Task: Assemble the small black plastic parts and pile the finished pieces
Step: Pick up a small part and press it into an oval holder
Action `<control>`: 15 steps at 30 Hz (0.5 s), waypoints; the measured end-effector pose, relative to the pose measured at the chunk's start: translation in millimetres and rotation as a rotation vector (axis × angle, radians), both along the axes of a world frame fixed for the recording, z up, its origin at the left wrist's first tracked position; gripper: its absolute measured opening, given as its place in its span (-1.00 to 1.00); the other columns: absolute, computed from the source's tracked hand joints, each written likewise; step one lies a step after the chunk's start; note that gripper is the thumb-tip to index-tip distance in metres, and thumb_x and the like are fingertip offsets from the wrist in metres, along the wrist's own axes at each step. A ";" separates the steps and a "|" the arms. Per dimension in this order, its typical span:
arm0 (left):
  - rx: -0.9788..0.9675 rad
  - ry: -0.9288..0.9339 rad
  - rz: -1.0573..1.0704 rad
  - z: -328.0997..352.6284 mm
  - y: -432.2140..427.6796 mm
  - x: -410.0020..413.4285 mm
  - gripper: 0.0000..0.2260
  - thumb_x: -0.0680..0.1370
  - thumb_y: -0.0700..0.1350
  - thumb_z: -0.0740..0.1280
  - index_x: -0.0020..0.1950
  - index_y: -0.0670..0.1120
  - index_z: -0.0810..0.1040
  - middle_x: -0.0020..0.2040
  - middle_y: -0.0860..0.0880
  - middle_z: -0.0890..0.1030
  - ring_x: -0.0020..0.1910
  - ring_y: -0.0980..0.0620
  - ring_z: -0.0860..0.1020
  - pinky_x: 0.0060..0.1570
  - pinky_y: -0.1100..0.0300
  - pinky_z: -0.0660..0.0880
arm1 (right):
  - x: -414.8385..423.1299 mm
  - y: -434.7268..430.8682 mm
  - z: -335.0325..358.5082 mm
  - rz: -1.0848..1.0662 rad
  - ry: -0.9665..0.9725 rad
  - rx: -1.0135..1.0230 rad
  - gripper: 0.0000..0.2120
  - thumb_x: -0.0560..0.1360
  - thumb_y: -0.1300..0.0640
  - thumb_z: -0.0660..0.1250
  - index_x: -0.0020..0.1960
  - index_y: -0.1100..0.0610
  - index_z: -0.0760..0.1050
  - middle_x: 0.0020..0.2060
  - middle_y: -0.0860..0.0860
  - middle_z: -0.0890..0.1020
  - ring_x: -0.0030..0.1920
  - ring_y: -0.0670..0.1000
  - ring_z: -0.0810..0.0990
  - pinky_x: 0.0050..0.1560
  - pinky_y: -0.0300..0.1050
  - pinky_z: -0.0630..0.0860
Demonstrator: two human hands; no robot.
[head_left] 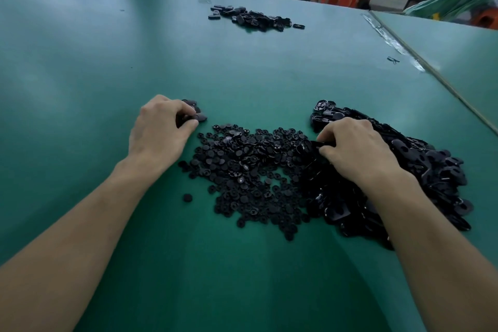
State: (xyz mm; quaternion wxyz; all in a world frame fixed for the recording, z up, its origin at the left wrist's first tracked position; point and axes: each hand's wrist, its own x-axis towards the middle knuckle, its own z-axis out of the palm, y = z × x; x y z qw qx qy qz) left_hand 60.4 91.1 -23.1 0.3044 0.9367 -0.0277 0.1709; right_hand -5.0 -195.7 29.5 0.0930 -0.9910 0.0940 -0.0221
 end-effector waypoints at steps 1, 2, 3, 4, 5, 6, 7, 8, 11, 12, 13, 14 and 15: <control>-0.001 -0.005 -0.003 -0.5 -0.2 -0.2 -0.81 0.52 -0.07 0.48 0.13 0.01 0.69 0.00 -0.02 0.50 0.03 -0.10 0.56 0.13 0.05 0.49 | -0.4 -0.3 -1.2 0.000 -0.017 0.013 -0.77 0.54 0.13 0.42 0.19 0.03 0.64 0.11 0.10 0.66 0.17 0.18 0.58 0.13 0.04 0.53; -0.007 -0.013 -0.009 -0.8 -0.9 -0.3 -0.81 0.53 -0.08 0.47 0.14 0.01 0.68 0.00 -0.02 0.50 -0.02 -0.07 0.55 0.11 0.08 0.48 | -0.9 -0.7 -2.3 -0.001 -0.041 0.033 -0.76 0.53 0.11 0.43 0.20 0.02 0.63 0.10 0.10 0.66 0.15 0.18 0.59 0.15 0.07 0.55; -0.017 -0.021 -0.017 -0.5 -1.6 -0.2 -0.81 0.54 -0.10 0.46 0.14 0.01 0.68 0.00 -0.02 0.51 -0.07 -0.03 0.53 0.10 0.12 0.47 | -1.0 -1.3 -3.1 0.001 -0.072 0.054 -0.77 0.53 0.10 0.44 0.18 0.03 0.64 0.09 0.10 0.66 0.11 0.18 0.60 0.15 0.09 0.56; -0.027 -0.029 -0.027 0.4 -2.8 -0.3 -0.83 0.54 -0.12 0.45 0.13 0.00 0.68 -0.01 -0.03 0.53 -0.13 0.01 0.51 0.07 0.19 0.45 | -0.9 -2.1 -3.7 0.009 -0.110 0.070 -0.79 0.53 0.08 0.45 0.16 0.05 0.65 0.06 0.10 0.67 0.08 0.17 0.61 0.14 0.10 0.56; -0.039 -0.031 -0.042 1.9 -4.6 -0.7 -0.84 0.54 -0.15 0.45 0.10 -0.01 0.68 -0.02 -0.03 0.56 -0.19 0.07 0.50 0.03 0.29 0.42 | -0.4 -3.3 -4.3 0.021 -0.152 0.078 -0.80 0.53 0.07 0.45 0.14 0.06 0.66 0.04 0.10 0.67 0.05 0.17 0.62 0.13 0.11 0.57; -0.060 -0.023 -0.062 4.2 -6.9 -1.8 -0.86 0.53 -0.16 0.45 0.07 -0.02 0.69 -0.05 -0.01 0.60 -0.24 0.16 0.50 -0.03 0.41 0.40 | 0.3 -4.2 -4.7 0.035 -0.196 0.084 -0.81 0.53 0.06 0.46 0.12 0.08 0.66 0.01 0.11 0.67 0.02 0.16 0.62 0.12 0.11 0.57; -0.095 -0.007 -0.088 7.2 -10.0 -3.3 -0.89 0.52 -0.17 0.46 0.03 -0.03 0.69 -0.11 0.04 0.63 -0.28 0.24 0.52 -0.11 0.51 0.39 | 0.7 -4.6 -4.8 0.051 -0.244 0.099 -0.82 0.52 0.05 0.46 0.08 0.09 0.67 -0.03 0.10 0.66 -0.02 0.15 0.62 0.10 0.10 0.57; -0.136 0.011 -0.119 10.8 -13.6 -5.4 -0.91 0.51 -0.17 0.47 -0.01 -0.02 0.70 -0.18 0.11 0.63 -0.30 0.31 0.53 -0.18 0.56 0.39 | 0.4 -3.6 -4.3 0.069 -0.297 0.131 -0.85 0.51 0.05 0.47 0.02 0.09 0.68 -0.09 0.07 0.66 -0.07 0.11 0.62 0.08 0.08 0.57; -0.250 0.089 -0.252 22.8 -26.6 -14.4 -0.92 0.49 -0.11 0.51 -0.09 0.06 0.68 -0.26 0.16 0.65 -0.34 0.34 0.55 -0.20 0.54 0.42 | -5.8 9.3 -1.8 0.110 -0.431 0.327 -0.90 0.47 0.04 0.52 -0.17 0.03 0.64 -0.29 -0.10 0.65 -0.23 -0.10 0.63 -0.05 -0.12 0.58; -0.302 0.138 -0.320 27.3 -31.4 -18.5 -0.92 0.48 -0.08 0.52 -0.09 0.08 0.68 -0.25 0.12 0.67 -0.31 0.30 0.57 -0.15 0.47 0.47 | -9.0 15.9 -0.9 0.107 -0.459 0.438 -0.88 0.46 0.04 0.53 -0.20 -0.01 0.62 -0.34 -0.13 0.65 -0.27 -0.13 0.63 -0.12 -0.21 0.57; -0.369 0.202 -0.399 31.9 -36.5 -23.3 -0.91 0.46 -0.05 0.54 -0.08 0.07 0.69 -0.22 0.07 0.70 -0.25 0.24 0.61 -0.10 0.38 0.52 | -12.4 22.7 -0.2 0.099 -0.474 0.583 -0.87 0.46 0.05 0.54 -0.21 -0.04 0.60 -0.37 -0.10 0.66 -0.29 -0.15 0.65 -0.17 -0.24 0.57; -0.436 0.269 -0.478 36.0 -41.5 -28.6 -0.88 0.45 -0.03 0.56 -0.05 0.06 0.69 -0.18 0.04 0.72 -0.20 0.17 0.65 -0.06 0.31 0.56 | -15.7 29.8 -0.5 0.091 -0.470 0.759 -0.87 0.46 0.09 0.53 -0.19 -0.03 0.60 -0.37 -0.08 0.68 -0.31 -0.13 0.67 -0.21 -0.23 0.57; -0.488 0.328 -0.548 39.0 -46.2 -33.3 -0.85 0.44 -0.02 0.56 -0.02 0.04 0.69 -0.15 0.02 0.73 -0.16 0.12 0.66 -0.05 0.26 0.59 | -19.2 37.3 -1.7 0.084 -0.453 0.950 -0.89 0.48 0.15 0.51 -0.14 0.00 0.60 -0.35 -0.06 0.70 -0.32 -0.10 0.69 -0.25 -0.21 0.57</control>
